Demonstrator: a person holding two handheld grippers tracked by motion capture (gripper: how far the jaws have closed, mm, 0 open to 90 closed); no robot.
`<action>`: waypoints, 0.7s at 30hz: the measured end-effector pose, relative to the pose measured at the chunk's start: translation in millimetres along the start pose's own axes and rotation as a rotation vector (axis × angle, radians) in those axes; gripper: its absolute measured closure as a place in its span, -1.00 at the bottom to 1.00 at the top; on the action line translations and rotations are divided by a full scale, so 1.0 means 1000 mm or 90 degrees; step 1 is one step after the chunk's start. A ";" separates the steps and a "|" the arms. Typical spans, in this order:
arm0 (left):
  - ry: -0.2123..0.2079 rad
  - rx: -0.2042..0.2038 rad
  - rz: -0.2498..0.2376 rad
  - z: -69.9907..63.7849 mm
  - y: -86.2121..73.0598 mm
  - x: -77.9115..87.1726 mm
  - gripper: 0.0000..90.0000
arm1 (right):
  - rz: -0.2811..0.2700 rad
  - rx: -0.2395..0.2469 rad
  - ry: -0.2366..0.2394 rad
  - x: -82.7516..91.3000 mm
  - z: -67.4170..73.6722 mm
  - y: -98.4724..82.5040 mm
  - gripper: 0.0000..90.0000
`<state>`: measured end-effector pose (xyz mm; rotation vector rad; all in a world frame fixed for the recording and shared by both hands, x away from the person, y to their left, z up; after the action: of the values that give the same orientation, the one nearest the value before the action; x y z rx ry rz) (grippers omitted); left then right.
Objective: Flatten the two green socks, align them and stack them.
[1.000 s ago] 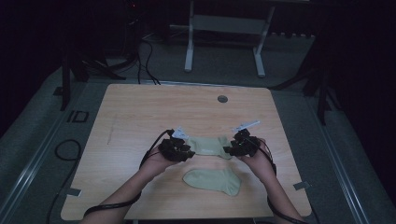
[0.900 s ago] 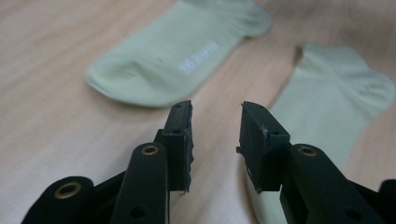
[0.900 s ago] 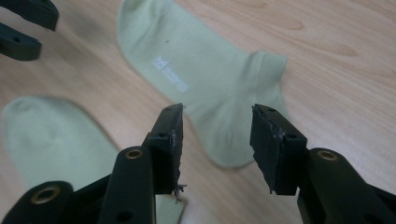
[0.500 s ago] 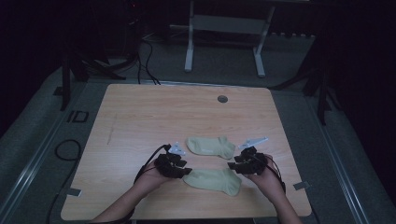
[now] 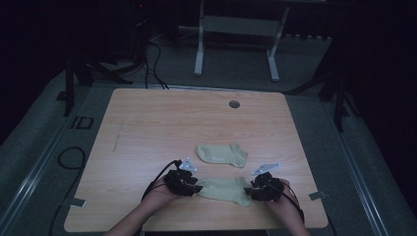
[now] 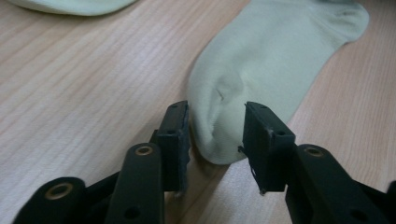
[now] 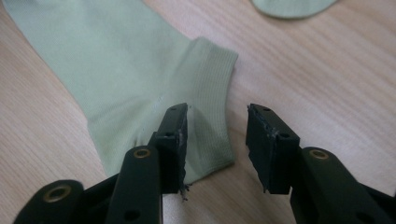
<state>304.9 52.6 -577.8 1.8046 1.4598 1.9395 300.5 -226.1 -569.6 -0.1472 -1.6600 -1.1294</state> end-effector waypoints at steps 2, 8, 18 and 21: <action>0.001 0.002 0.002 -0.001 -0.001 -0.002 0.40 | -0.004 0.006 -0.004 0.000 0.001 -0.001 0.34; 0.001 0.003 0.002 -0.001 -0.002 -0.004 0.75 | 0.004 0.018 -0.007 0.001 0.004 -0.001 0.72; -0.010 0.007 -0.014 -0.004 0.001 0.001 0.94 | -0.007 -0.003 0.010 0.006 0.002 0.002 0.86; -0.016 0.014 -0.025 -0.002 0.005 0.008 0.94 | -0.022 -0.008 0.015 0.012 0.000 0.007 0.86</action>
<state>303.0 54.3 -568.4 1.7873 1.5025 1.8835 299.4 -227.6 -555.8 -0.1136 -1.6400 -1.1641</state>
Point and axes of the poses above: each handheld gripper's, and its own axes: x roughly backward along the jaws, y roughly out of its top, z roughly to its left, the point moved 3 cm from there along -x, roughly forward along the jaws, and after that the axes turned 5 degrees about -z, right-handed, at the moved point
